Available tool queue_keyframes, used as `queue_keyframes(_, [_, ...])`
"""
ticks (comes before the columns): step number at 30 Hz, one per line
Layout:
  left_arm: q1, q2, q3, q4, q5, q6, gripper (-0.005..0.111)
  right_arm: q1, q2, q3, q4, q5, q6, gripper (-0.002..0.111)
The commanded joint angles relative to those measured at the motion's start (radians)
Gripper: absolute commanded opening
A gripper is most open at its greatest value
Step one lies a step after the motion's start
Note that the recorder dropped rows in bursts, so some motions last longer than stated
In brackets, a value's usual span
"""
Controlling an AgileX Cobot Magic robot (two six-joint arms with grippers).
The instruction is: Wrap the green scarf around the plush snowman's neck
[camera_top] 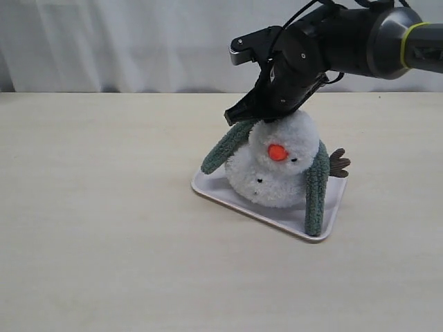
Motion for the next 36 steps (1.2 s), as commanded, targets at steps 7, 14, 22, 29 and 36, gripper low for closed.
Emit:
queue_keyframes(7, [0.001, 0.000, 0.002, -0.001, -0.008, -0.001, 0.000, 0.000, 0.004, 0.001, 0.189, 0.058, -0.235, 0.004])
queue_keyframes(14, [0.001, 0.000, 0.002, -0.001, -0.008, -0.001, 0.000, 0.000, 0.000, 0.001, 0.189, 0.066, -0.238, 0.004])
queue_keyframes(22, [0.001, 0.000, 0.002, -0.001, -0.010, -0.001, 0.000, 0.000, -0.079, -0.045, 0.253, 0.108, -0.230, 0.023])
queue_keyframes(29, [0.001, 0.000, 0.002, -0.001, -0.010, -0.001, 0.000, 0.000, -0.175, -0.045, 0.339, 0.204, -0.264, 0.039])
queue_keyframes(36, [0.001, 0.000, 0.002, -0.001, -0.010, -0.001, 0.000, 0.000, -0.289, 0.042, 0.347, 0.269, -0.247, 0.039])
